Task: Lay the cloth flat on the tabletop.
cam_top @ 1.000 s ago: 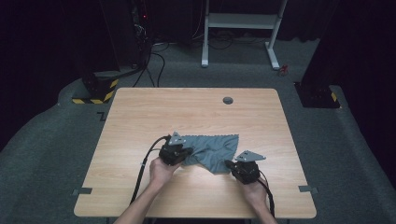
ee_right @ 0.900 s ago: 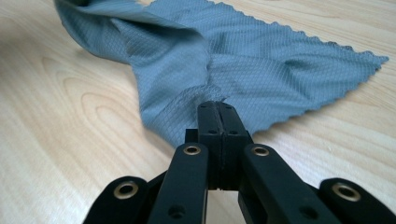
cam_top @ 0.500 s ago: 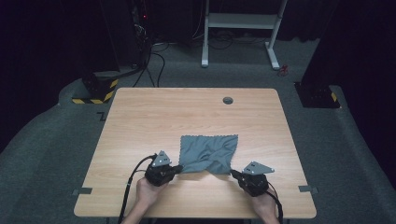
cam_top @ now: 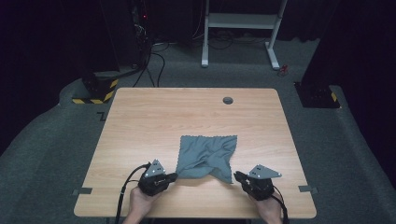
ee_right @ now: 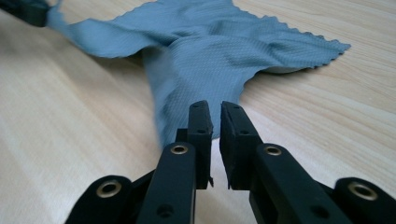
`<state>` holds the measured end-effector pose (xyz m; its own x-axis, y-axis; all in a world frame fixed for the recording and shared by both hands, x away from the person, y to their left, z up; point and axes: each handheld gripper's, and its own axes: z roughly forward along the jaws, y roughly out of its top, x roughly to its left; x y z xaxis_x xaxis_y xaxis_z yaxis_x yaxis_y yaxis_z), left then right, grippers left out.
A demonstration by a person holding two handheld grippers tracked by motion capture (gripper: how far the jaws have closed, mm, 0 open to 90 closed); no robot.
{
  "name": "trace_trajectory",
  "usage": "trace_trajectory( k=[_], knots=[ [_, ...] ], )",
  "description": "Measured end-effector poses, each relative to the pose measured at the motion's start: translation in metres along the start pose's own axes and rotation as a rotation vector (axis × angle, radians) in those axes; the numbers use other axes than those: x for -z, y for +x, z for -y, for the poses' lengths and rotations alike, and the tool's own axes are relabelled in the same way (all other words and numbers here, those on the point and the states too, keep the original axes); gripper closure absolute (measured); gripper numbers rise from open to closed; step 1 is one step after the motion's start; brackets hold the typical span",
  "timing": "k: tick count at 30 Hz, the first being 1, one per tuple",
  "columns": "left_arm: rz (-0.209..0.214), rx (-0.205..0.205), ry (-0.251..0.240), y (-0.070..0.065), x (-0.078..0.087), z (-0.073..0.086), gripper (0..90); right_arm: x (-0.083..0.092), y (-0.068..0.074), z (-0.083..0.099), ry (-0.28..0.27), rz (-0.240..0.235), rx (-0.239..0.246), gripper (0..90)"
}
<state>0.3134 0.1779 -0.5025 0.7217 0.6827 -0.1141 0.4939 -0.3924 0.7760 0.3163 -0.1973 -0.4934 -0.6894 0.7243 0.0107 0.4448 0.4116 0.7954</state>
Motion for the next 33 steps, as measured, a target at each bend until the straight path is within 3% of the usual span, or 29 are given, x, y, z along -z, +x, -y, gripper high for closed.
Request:
trace_trajectory(
  k=[7,10,12,15,18,23,27,31,33],
  knots=[
    [-0.019,0.007,-0.003,0.002,0.012,0.006,84.3,-0.032,0.000,-0.009,0.062,0.052,-0.038,71.8],
    [-0.049,0.037,-0.012,0.007,0.012,0.003,74.8,-0.047,-0.005,-0.012,0.093,0.077,-0.080,70.1],
    [-0.067,0.053,-0.013,0.011,0.007,-0.005,69.4,-0.053,-0.009,-0.013,0.103,0.076,-0.090,72.3],
    [-0.101,0.065,0.013,0.013,-0.010,-0.016,61.9,-0.058,-0.010,-0.014,0.125,0.077,-0.083,88.2],
    [-0.154,0.053,0.059,0.017,-0.032,-0.026,59.6,-0.058,-0.012,-0.014,0.130,0.086,-0.073,90.0],
    [-0.208,0.050,0.114,0.028,-0.056,-0.035,59.3,-0.049,-0.023,-0.015,0.129,0.117,-0.104,90.0],
    [-0.226,0.046,0.119,0.033,-0.061,-0.038,59.7,-0.048,-0.028,-0.012,0.152,0.124,-0.122,84.5],
    [-0.231,0.065,0.118,0.038,-0.065,-0.041,60.1,-0.042,-0.028,-0.016,0.088,0.128,-0.135,79.9],
    [-0.239,0.053,0.132,0.039,-0.068,-0.046,60.4,-0.043,-0.025,-0.020,0.073,0.128,-0.120,78.2]
  ],
)
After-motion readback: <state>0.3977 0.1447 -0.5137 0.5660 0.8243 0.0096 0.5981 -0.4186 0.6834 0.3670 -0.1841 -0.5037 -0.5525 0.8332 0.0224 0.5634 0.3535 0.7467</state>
